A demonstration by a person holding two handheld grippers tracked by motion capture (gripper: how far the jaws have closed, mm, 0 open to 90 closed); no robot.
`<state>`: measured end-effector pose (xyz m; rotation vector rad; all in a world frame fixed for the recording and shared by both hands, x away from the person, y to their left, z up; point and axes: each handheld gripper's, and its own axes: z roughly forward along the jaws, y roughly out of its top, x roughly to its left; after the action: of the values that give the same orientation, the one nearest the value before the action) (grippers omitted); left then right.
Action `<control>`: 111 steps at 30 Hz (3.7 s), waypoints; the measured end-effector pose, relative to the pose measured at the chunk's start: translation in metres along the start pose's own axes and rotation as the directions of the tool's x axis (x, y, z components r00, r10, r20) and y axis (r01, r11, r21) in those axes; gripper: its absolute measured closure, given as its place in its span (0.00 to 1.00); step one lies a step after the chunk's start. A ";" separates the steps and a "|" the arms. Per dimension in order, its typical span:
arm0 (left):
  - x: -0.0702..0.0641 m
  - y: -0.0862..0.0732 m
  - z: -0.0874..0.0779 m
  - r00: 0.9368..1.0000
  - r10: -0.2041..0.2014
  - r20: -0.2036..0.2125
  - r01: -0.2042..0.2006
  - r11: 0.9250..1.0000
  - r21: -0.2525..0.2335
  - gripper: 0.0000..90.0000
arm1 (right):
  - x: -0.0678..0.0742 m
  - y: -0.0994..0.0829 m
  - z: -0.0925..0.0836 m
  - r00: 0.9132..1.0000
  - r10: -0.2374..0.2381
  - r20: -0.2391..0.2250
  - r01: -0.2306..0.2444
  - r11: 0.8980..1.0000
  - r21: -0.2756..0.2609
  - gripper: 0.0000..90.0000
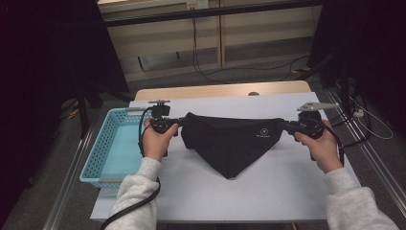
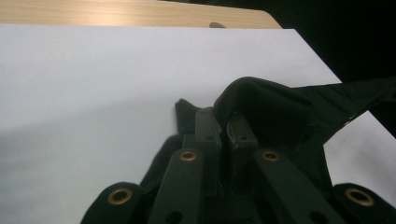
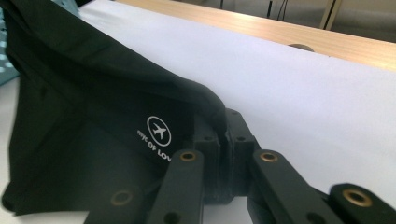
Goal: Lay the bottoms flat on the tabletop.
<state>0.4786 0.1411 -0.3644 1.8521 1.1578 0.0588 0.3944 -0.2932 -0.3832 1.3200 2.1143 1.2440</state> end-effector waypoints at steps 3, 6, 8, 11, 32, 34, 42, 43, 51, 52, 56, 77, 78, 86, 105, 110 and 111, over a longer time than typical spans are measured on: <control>0.009 0.026 0.009 0.999 -0.041 -0.002 0.041 0.999 -0.004 0.95 | -0.012 0.028 0.018 1.000 0.011 0.002 -0.011 1.000 0.021 0.96; 0.016 0.054 0.014 0.996 -0.093 0.016 0.094 0.987 -0.129 0.94 | -0.023 0.070 0.036 0.986 0.119 0.117 -0.107 0.989 -0.106 0.91; 0.017 0.064 0.019 0.995 -0.041 -0.086 0.026 0.986 -0.164 0.58 | -0.025 0.087 0.044 0.957 0.213 0.198 -0.177 0.967 -0.185 0.68; 0.014 0.054 0.023 0.998 -0.021 -0.062 0.012 0.989 -0.144 0.32 | -0.013 0.087 0.053 0.968 0.175 0.179 -0.150 0.978 -0.145 0.58; -0.028 -0.068 0.018 0.961 0.275 -0.026 -0.275 0.961 -0.005 0.18 | 0.071 -0.056 0.024 0.997 -0.031 0.070 0.030 0.999 0.023 0.33; -0.028 -0.074 0.020 0.959 0.282 -0.017 -0.282 0.959 -0.002 0.18 | 0.074 -0.057 0.024 0.997 -0.039 0.064 0.038 0.999 0.030 0.33; -0.026 -0.085 0.031 0.956 0.293 0.009 -0.293 0.955 0.042 0.19 | 0.082 -0.061 0.033 0.997 -0.075 0.020 0.074 0.995 0.065 0.39; -0.027 -0.086 0.032 0.955 0.297 0.013 -0.297 0.954 0.043 0.19 | 0.083 -0.062 0.034 0.996 -0.086 0.014 0.085 0.994 0.073 0.41; -0.032 -0.091 0.029 0.951 0.308 0.026 -0.309 0.950 0.045 0.19 | 0.099 -0.060 0.044 0.991 -0.131 -0.037 0.134 0.986 0.099 0.50; -0.032 -0.091 0.028 0.952 0.306 0.024 -0.306 0.951 0.041 0.19 | 0.101 -0.060 0.044 0.989 -0.140 -0.046 0.145 0.984 0.105 0.55; -0.031 -0.092 0.024 0.954 0.298 0.022 -0.298 0.954 0.032 0.19 | 0.110 -0.057 0.050 0.978 -0.163 -0.131 0.181 0.975 0.133 0.66; -0.032 -0.102 0.023 0.956 0.294 0.022 -0.295 0.955 0.043 0.20 | 0.114 -0.048 0.087 0.973 -0.221 -0.072 0.229 0.964 0.137 0.91; -0.033 -0.102 0.023 0.955 0.297 0.024 -0.297 0.954 0.047 0.20 | 0.113 -0.047 0.084 0.974 -0.211 -0.080 0.220 0.967 0.131 0.91; -0.035 -0.102 0.027 0.953 0.300 0.038 -0.302 0.952 0.055 0.20 | 0.105 -0.032 0.055 0.979 -0.178 -0.096 0.185 0.981 0.066 0.92; -0.035 -0.099 0.049 0.944 0.327 0.053 -0.330 0.942 0.063 0.36 | 0.075 -0.030 0.043 0.998 -0.068 -0.010 0.068 0.998 -0.009 0.94; -0.030 -0.094 0.057 0.937 0.347 0.032 -0.348 0.936 0.052 0.36 | 0.067 -0.028 0.058 0.998 -0.062 0.013 0.061 0.998 0.034 0.94; -0.029 -0.093 0.058 0.936 0.352 0.028 -0.353 0.934 0.053 0.35 | 0.065 -0.028 0.062 0.999 -0.048 0.025 0.047 0.998 0.039 0.94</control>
<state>0.4254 0.0933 -0.4530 2.0891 0.8091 0.2141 0.3888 -0.2124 -0.4309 1.2872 2.1485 1.1663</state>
